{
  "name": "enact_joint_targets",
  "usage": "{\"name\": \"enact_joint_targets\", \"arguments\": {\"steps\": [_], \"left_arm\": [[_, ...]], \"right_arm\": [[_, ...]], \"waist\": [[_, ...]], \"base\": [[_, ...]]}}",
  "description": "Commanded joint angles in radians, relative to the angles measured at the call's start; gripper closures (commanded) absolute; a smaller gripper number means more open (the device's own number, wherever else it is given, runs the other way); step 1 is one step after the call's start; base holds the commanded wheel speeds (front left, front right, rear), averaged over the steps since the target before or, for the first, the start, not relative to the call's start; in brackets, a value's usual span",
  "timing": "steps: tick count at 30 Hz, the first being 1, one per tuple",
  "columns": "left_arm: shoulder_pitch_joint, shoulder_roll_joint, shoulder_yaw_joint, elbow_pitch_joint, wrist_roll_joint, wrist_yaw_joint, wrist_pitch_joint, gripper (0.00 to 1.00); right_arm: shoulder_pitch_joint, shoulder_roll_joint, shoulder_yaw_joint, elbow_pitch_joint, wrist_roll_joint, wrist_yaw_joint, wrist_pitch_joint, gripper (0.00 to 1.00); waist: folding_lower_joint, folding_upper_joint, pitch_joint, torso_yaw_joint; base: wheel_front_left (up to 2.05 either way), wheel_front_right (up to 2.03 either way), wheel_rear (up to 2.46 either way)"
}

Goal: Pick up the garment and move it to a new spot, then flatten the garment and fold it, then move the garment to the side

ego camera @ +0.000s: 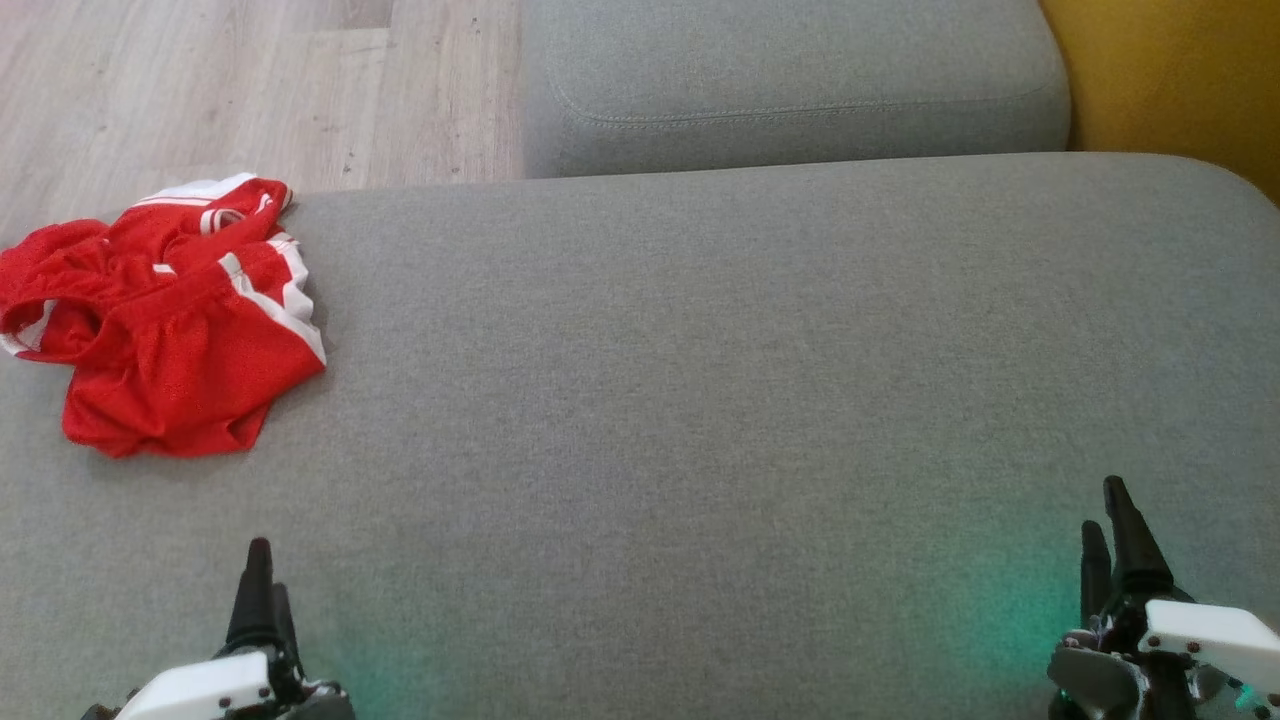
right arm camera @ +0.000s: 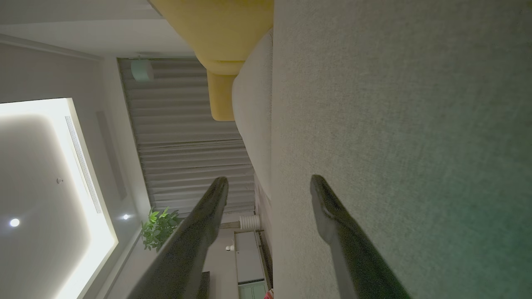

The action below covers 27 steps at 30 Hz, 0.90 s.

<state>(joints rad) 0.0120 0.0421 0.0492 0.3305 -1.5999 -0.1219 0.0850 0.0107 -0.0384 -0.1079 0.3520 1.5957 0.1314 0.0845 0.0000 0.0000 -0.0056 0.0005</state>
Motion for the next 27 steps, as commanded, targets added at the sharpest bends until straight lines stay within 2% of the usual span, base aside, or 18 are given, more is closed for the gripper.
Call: {"name": "enact_joint_targets", "arguments": {"steps": [1, 10, 27], "left_arm": [[-0.027, 0.004, -0.005, -0.043, 0.011, 0.006, -0.012, 0.00], [-0.019, 0.004, -0.020, -0.083, 0.084, 0.022, -0.036, 0.00], [0.000, 0.005, -0.071, -0.148, 0.363, 0.048, -0.089, 0.00]], "right_arm": [[-0.033, -0.003, 0.006, -0.041, -0.017, 0.000, -0.014, 0.00], [-0.027, -0.004, 0.015, -0.072, -0.111, 0.000, -0.037, 0.00], [-0.004, -0.005, 0.085, -0.152, -0.445, 0.000, -0.090, 0.00]], "waist": [[0.0000, 0.0000, -0.001, 0.000], [0.0000, 0.0000, -0.007, 0.002], [0.0000, 0.0000, -0.016, 0.011]], "base": [[0.00, 0.00, 0.00], [0.00, 0.00, 0.00], [0.00, 0.00, 0.00]]}}
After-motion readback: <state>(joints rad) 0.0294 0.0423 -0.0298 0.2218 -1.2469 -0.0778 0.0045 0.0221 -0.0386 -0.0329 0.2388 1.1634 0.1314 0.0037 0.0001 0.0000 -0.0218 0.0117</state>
